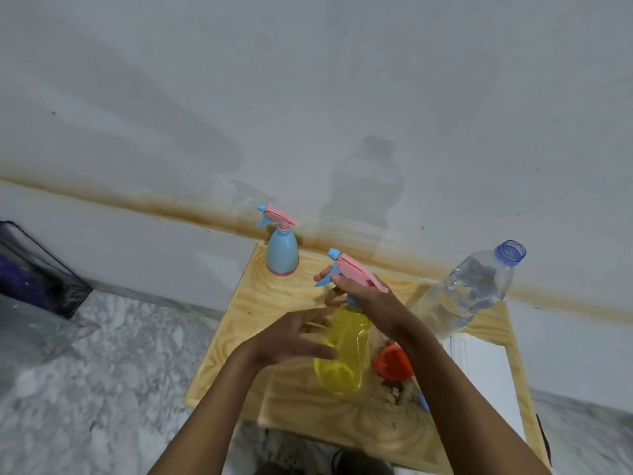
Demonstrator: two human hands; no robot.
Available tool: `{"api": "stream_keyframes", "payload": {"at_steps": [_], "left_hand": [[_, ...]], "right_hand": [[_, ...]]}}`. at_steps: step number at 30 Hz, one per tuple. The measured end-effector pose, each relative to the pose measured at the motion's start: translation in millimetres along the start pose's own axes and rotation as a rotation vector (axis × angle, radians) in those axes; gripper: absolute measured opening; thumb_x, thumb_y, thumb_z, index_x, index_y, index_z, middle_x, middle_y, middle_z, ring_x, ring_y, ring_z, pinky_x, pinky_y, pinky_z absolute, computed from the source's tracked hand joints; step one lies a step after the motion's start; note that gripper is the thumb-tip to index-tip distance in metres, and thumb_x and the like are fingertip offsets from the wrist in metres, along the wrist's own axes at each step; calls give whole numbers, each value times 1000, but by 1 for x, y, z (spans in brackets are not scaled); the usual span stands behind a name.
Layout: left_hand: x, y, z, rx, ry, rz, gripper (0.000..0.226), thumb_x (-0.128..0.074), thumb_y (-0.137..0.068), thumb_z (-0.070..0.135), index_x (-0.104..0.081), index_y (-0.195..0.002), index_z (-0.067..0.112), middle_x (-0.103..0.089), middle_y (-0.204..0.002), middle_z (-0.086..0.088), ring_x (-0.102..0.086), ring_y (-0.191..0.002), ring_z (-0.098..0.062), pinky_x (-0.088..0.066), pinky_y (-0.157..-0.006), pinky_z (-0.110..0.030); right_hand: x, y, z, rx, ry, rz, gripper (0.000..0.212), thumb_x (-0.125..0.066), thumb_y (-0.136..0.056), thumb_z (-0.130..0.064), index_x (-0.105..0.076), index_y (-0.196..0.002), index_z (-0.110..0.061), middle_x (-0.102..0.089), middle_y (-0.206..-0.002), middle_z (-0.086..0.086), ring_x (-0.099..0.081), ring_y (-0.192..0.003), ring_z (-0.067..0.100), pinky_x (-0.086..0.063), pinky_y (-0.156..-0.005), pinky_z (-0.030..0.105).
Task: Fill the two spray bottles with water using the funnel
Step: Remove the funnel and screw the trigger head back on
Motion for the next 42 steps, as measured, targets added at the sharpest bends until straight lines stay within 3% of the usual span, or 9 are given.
{"api": "stream_keyframes", "payload": {"at_steps": [4, 7, 12, 18, 25, 28, 33, 37, 42], "left_hand": [[50, 6, -61, 186, -140, 394, 74, -88, -69, 38, -57, -134, 21, -62, -122, 2, -58, -114, -15, -50, -95, -28], [74, 12, -100, 329, -343, 626, 81, -84, -70, 48, -53, -138, 17, -54, -135, -6, -52, -123, -23, -43, -99, -32], [74, 15, -128, 554, -578, 638, 87, -74, -65, 67, -47, -132, 19, -44, -134, -17, -46, -121, -38, -45, -99, -43], [78, 9, -128, 569, -676, 680, 86, -76, -64, 66, -48, -130, 19, -34, -137, -10, -36, -122, -34, -39, -101, -44], [79, 7, -131, 580, -666, 703, 85, -79, -62, 65, -49, -129, 21, -34, -138, -9, -35, -124, -33, -38, -100, -44], [79, 7, -131, 587, -659, 718, 85, -80, -61, 64, -50, -127, 21, -34, -137, -8, -34, -123, -33, -38, -100, -44], [79, 7, -131, 593, -648, 725, 90, -81, -61, 63, -48, -134, 21, -33, -140, -9, -33, -126, -33, -37, -102, -44], [79, 7, -130, 602, -656, 723, 89, -81, -62, 63, -48, -133, 21, -33, -140, -9, -32, -127, -32, -36, -102, -44], [80, 7, -131, 591, -647, 727, 90, -81, -62, 62, -48, -134, 20, -32, -141, -9, -32, -127, -33, -35, -104, -44]], "right_hand": [[3, -9, 26, -66, -30, 39, 39, -57, -93, -34, -64, -118, -5, -69, -116, 10, -67, -92, 25, -58, -67, 33], [-6, -15, 51, -183, 40, -3, 32, -57, -99, -25, -60, -126, -8, -68, -117, 15, -68, -88, 18, -57, -57, 30], [-23, -27, 97, -367, 141, -103, 40, -59, -96, -26, -56, -136, -19, -69, -107, 16, -68, -98, 33, -60, -59, 35], [-30, -46, 134, -498, 193, -120, 39, -61, -91, -31, -63, -129, -24, -70, -100, 13, -68, -97, 30, -59, -56, 35], [-35, -64, 162, -540, 318, -175, 38, -62, -80, -45, -71, -112, -27, -74, -94, 4, -71, -92, 22, -59, -80, 52], [-39, -68, 162, -527, 302, -187, 31, -61, -80, -45, -69, -109, -36, -73, -93, 1, -71, -89, 21, -61, -76, 47], [-39, -71, 161, -512, 290, -164, 33, -60, -87, -39, -67, -117, -30, -71, -88, 2, -72, -87, 24, -60, -80, 48], [-37, -70, 160, -522, 256, -149, 23, -60, -89, -34, -68, -110, -28, -70, -91, 7, -71, -86, 25, -61, -60, 38], [-33, -72, 162, -526, 316, -153, 12, -61, -80, -46, -67, -87, -38, -74, -87, 2, -72, -83, 21, -61, -76, 50]]}}
Point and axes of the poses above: each hand's wrist, its own y-axis away from the middle knuckle, its own x-axis out of the back of the hand, z = x × y, the point moved 9 cm from there along -y, towards the middle knuckle
